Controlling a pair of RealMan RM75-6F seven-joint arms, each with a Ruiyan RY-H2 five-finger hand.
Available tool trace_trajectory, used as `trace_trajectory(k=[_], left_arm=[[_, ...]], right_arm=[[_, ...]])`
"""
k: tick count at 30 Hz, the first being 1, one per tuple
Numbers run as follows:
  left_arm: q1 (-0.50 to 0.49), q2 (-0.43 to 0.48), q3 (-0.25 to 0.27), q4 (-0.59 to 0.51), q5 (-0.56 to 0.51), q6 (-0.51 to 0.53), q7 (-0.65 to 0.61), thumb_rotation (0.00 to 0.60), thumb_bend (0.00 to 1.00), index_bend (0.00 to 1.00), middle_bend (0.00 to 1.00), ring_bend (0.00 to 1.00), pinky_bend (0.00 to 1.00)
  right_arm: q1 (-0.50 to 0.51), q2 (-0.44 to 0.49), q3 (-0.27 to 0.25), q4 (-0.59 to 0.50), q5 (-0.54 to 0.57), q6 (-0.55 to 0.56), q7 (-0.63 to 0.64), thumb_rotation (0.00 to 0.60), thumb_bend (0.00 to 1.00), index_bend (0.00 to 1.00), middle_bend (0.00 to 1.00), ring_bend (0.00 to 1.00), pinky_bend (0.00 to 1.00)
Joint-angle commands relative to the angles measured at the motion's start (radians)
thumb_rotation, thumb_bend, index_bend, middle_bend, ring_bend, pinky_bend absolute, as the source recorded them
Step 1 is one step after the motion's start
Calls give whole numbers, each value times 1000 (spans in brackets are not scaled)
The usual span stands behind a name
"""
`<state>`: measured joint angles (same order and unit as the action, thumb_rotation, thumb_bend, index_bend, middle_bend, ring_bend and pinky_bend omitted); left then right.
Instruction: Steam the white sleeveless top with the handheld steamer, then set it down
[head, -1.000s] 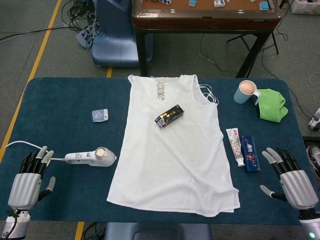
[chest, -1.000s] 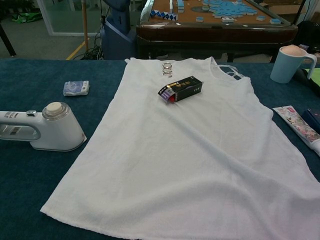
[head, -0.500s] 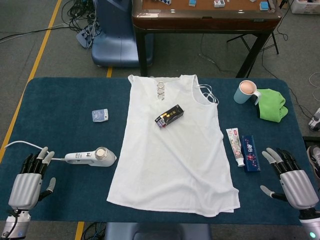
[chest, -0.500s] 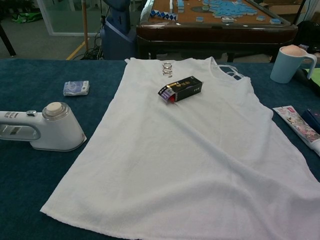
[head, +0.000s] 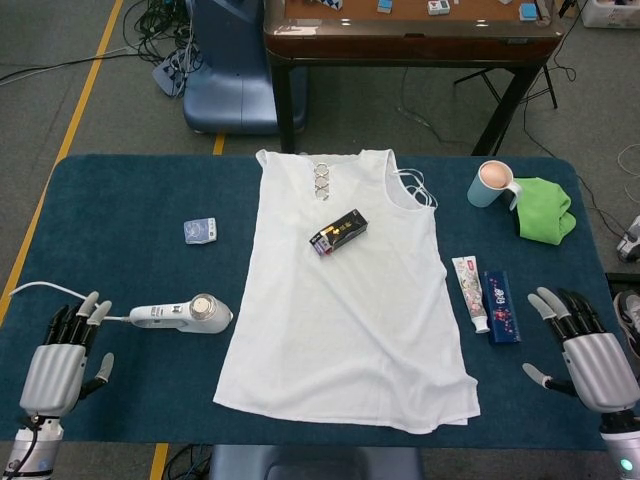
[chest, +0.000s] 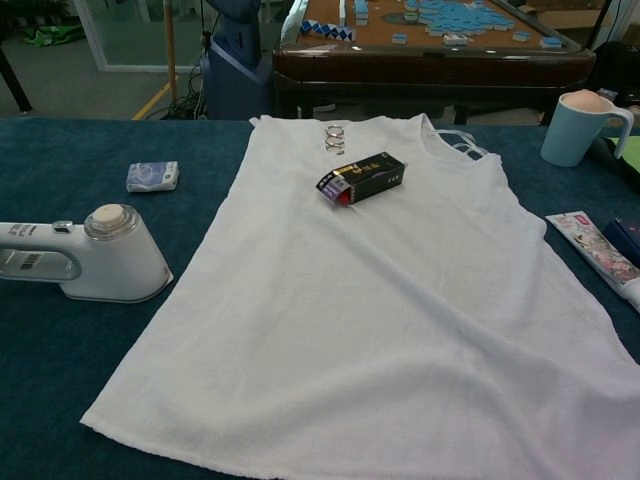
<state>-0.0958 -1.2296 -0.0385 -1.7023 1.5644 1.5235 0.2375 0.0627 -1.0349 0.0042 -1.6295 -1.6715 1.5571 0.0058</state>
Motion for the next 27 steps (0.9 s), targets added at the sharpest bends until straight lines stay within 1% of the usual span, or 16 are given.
trace_trajectory(k=[1, 6, 9, 12, 16, 27], left_arm=[[-15, -7, -7, 2, -3, -18, 3, 600, 389, 0, 0, 13, 0], [-53, -22, -19, 2, -15, -72, 28, 600, 378, 0, 0, 13, 0], [-79, -36, -27, -8, -37, -116, 55, 600, 344, 0, 0, 13, 0], [-105, -52, -35, -16, -53, -152, 78, 600, 315, 0, 0, 13, 0], [-138, -84, -47, -11, -80, -195, 118, 600, 310, 0, 0, 13, 0], [-215, -168, -87, 57, -183, -283, 187, 600, 306, 0, 0, 13, 0]], right_arm=[[4, 18, 25, -27, 6, 23, -36, 600, 42, 7, 100, 0, 0], [8, 49, 58, -66, 18, 47, -73, 600, 42, 7, 100, 0, 0], [8, 66, 66, -85, 27, 48, -88, 600, 42, 7, 100, 0, 0], [8, 76, 67, -95, 29, 46, -89, 600, 42, 7, 100, 0, 0], [3, 80, 63, -95, 31, 46, -79, 600, 42, 7, 100, 0, 0], [-10, 83, 54, -85, 33, 51, -56, 600, 42, 7, 100, 0, 0]])
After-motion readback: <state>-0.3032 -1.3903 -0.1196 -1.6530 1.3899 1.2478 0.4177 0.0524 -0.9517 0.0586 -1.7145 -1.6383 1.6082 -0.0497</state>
